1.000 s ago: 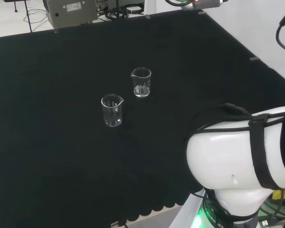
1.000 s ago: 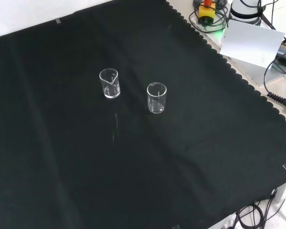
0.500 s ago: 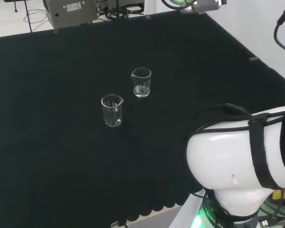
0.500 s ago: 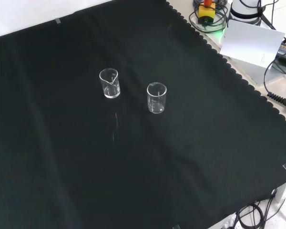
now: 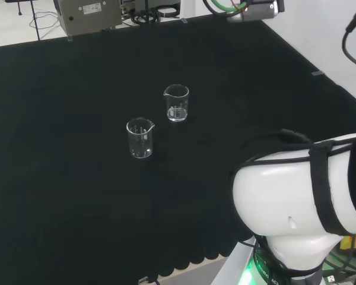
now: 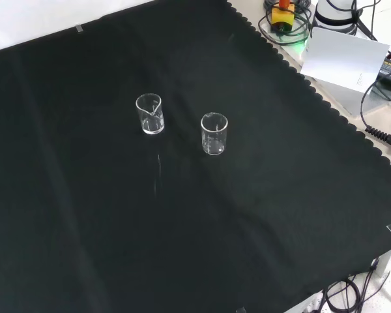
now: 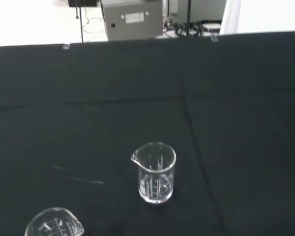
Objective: Pick up the beaker on the right.
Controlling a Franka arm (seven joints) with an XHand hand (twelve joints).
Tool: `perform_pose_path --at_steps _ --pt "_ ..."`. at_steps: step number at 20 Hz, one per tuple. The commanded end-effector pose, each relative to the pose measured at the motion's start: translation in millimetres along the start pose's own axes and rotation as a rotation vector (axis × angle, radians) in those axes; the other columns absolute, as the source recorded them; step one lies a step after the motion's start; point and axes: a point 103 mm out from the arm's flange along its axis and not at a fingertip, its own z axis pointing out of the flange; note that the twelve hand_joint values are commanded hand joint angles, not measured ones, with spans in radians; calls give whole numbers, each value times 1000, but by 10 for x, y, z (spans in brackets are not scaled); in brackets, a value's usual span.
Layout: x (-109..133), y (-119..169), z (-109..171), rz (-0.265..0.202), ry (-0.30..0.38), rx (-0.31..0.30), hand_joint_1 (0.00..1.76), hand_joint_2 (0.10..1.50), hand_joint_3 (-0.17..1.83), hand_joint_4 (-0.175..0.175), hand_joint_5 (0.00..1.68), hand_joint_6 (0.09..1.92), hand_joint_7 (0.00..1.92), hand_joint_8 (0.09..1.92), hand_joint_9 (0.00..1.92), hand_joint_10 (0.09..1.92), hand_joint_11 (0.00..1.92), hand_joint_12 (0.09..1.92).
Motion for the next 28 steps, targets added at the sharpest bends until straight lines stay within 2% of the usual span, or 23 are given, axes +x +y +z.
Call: perform_pose_path --at_steps 1,6,7,9,11,13,17,22,28 --pt "-117 409 488 51 39 55 127 1350 144 -14 297 87 90 87 277 87 0 1216" --pt "-117 871 847 25 112 44 227 1308 123 -15 292 87 110 87 303 98 0 1229" --pt "-100 957 912 23 130 43 276 1284 118 -16 289 87 123 87 302 158 0 1246" --pt "-71 1122 1042 11 162 43 375 1225 118 -23 304 87 149 95 267 389 0 1283" --pt "-43 1270 1176 -6 180 54 460 1161 131 -28 322 87 160 180 236 584 0 1319" --pt "-25 1389 1324 -16 192 66 536 1086 171 -29 330 87 139 321 230 671 0 1346" --pt "-61 1557 1602 -27 209 108 678 887 355 -29 334 87 81 535 241 708 0 1367" --pt "-138 1662 1884 -27 242 135 797 697 535 -31 360 87 79 586 247 713 0 1375" --pt "-239 1739 2130 -67 291 163 835 627 582 -31 400 87 97 598 249 712 0 1371"
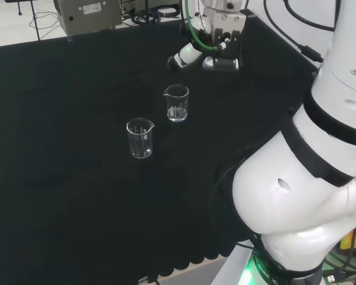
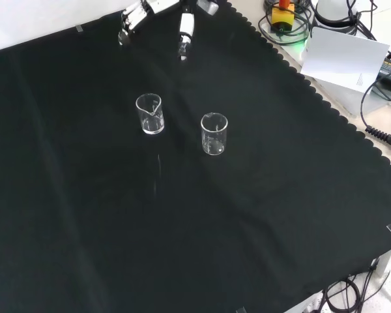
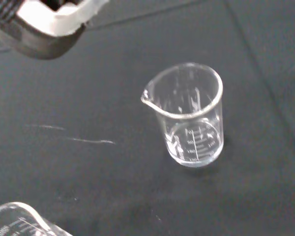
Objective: Pick up the beaker on the right.
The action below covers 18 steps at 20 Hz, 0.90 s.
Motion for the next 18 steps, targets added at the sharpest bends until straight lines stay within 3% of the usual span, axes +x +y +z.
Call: perform_pose_path --at_steps 1,8,18 --pt "-162 317 163 -62 112 -16 837 623 583 -31 403 87 100 600 249 712 0 1370" --pt "-296 453 387 -133 247 -8 852 591 596 -37 468 87 195 638 285 703 0 1375" --pt "-357 577 663 -174 262 26 897 550 619 -41 565 87 283 669 373 684 8 1410"
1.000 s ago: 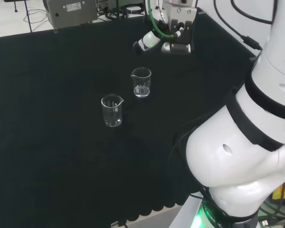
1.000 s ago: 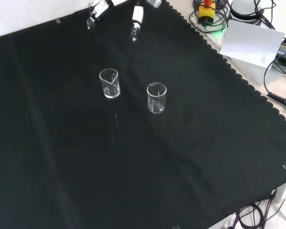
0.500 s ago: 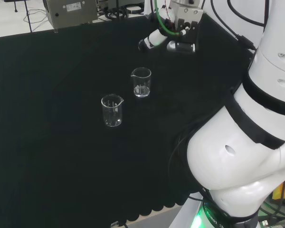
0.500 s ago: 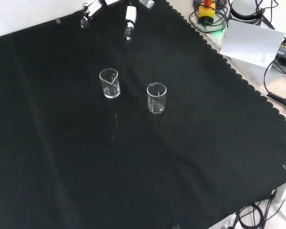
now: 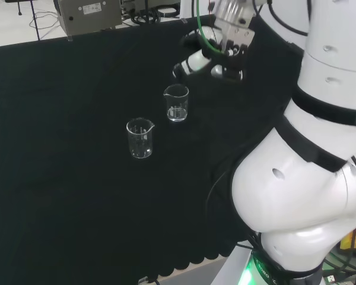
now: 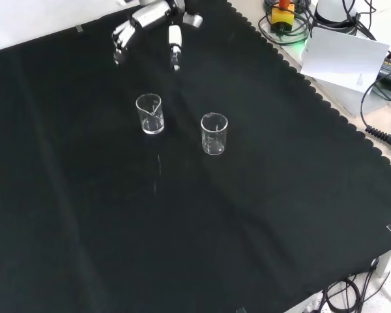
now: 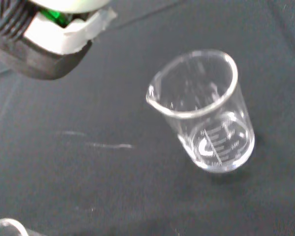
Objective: Pick up the beaker on the right.
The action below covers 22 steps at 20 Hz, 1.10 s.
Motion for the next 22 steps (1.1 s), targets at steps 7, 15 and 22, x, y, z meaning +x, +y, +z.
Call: perform_pose_path --at_steps 7,15,22 --pt "-121 247 450 -131 109 14 874 521 609 -36 539 87 262 659 368 666 8 1409" --pt "-314 418 600 -189 124 32 894 510 602 -28 508 87 241 648 357 650 0 1393" --pt "-423 532 670 -221 138 14 941 504 600 -27 496 87 241 646 363 644 0 1383"
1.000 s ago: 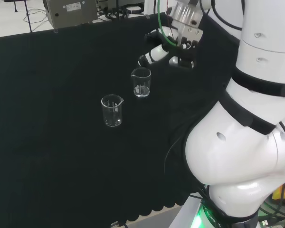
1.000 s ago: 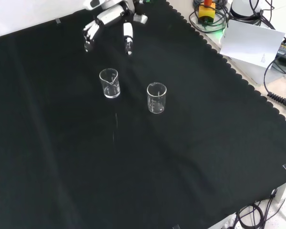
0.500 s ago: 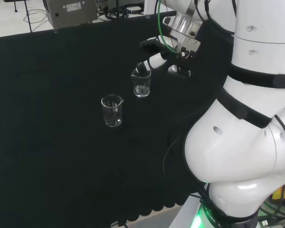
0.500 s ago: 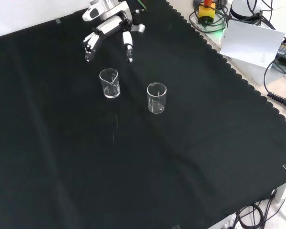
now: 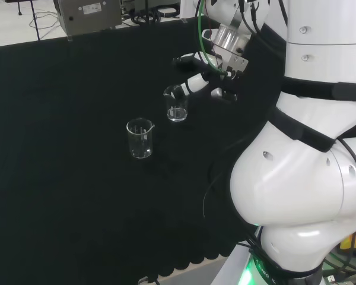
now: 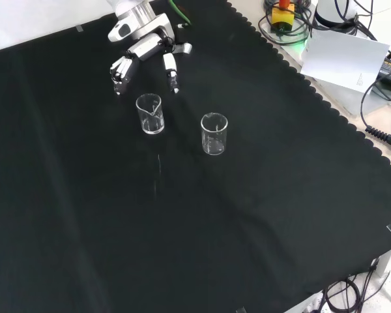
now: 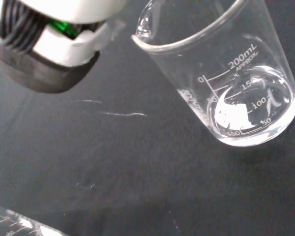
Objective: Pick up the beaker on the right.
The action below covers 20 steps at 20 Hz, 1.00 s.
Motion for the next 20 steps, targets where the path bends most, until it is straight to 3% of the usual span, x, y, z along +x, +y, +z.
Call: perform_pose_path --at_steps 1,13,20 --pt "-125 78 26 -38 21 -14 956 502 600 -26 495 87 241 645 364 642 0 1382" --pt "-405 140 312 -71 140 -21 1021 479 645 -14 526 87 252 637 389 623 0 1373" --pt "-353 224 472 -105 195 -33 1025 473 657 -13 530 87 265 639 400 618 0 1375"
